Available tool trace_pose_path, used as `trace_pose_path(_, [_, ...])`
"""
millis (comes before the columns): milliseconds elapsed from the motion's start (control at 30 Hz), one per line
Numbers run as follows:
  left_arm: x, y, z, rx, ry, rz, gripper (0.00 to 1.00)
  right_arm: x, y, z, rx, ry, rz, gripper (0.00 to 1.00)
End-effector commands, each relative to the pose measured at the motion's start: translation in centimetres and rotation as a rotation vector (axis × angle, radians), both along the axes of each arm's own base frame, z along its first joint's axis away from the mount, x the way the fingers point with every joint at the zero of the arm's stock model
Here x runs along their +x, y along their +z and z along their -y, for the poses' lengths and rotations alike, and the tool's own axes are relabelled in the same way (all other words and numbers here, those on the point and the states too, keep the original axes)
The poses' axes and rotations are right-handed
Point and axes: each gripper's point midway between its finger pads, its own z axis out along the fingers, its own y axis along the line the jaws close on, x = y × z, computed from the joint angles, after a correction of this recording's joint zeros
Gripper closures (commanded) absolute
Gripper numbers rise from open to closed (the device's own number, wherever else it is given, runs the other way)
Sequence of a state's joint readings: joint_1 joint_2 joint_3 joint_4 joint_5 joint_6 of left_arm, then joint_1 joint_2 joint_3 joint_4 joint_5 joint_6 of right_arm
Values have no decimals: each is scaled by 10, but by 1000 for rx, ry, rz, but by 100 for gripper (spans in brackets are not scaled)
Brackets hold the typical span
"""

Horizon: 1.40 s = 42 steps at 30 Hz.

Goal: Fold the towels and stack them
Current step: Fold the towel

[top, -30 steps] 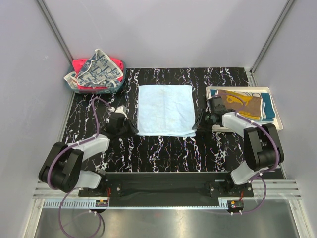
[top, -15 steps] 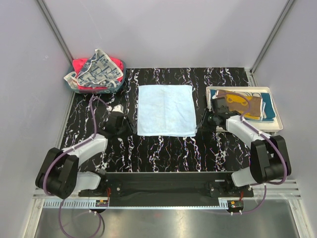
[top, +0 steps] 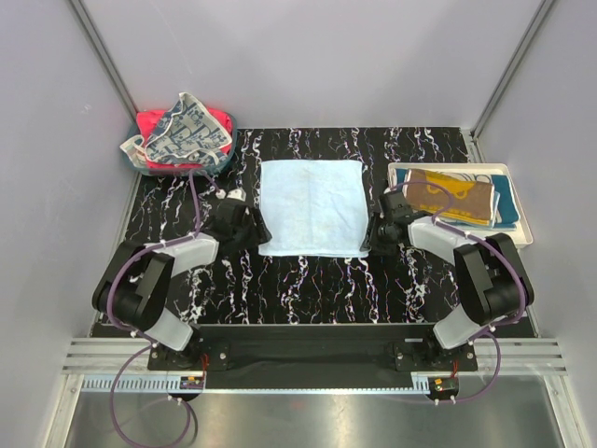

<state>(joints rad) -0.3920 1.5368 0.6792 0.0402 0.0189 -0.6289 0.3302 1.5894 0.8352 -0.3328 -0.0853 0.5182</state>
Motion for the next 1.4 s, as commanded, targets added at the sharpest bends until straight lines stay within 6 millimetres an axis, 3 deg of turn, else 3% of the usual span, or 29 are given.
trace_pose_path(0, [-19, -26, 0, 34, -29, -79, 34, 3, 2, -3, -33, 0, 42, 51])
trace_pose_path(200, [-33, -34, 3, 35, -23, -109, 45, -3, -4, -2, -41, -26, 9, 51])
trace_pose_path(267, [-37, -36, 2, 32, -16, -118, 55, -2, -7, -4, -32, -28, -1, 52])
trace_pose_path(467, [-38, -33, 9, -18, -12, -108, 86, -5, -13, -7, -27, -32, -39, 88])
trace_pose_path(533, [-38, -30, 10, -28, -13, -99, 100, -7, -12, -6, -31, -35, -44, 90])
trace_pose_path(733, [-49, -9, 4, -49, 5, -75, 100, -19, 13, -6, -12, -16, -43, 93])
trace_pose_path(833, [-70, -7, -6, -49, 26, -107, 100, -33, 27, -6, 12, -16, -49, 93])
trace_pose_path(967, [-96, -5, -16, -77, 67, -137, 100, -68, 30, -3, 24, -8, -95, 94])
trace_pose_path(1033, [-109, -6, -21, -82, 77, -158, 100, -80, 38, -8, 72, -12, -85, 94])
trace_pose_path(1167, [-132, -4, -30, -83, 86, -175, 100, -119, 30, -17, 132, -7, -130, 93])
trace_pose_path(1200, [-136, -5, -31, -88, 85, -179, 100, -120, 32, -21, 144, -8, -129, 93])
trace_pose_path(1267, [-142, -8, -31, -102, 85, -191, 100, -127, 32, -24, 166, -7, -120, 89])
trace_pose_path(1367, [-150, -11, -30, -113, 67, -210, 88, -133, 32, -24, 176, -9, -108, 77])
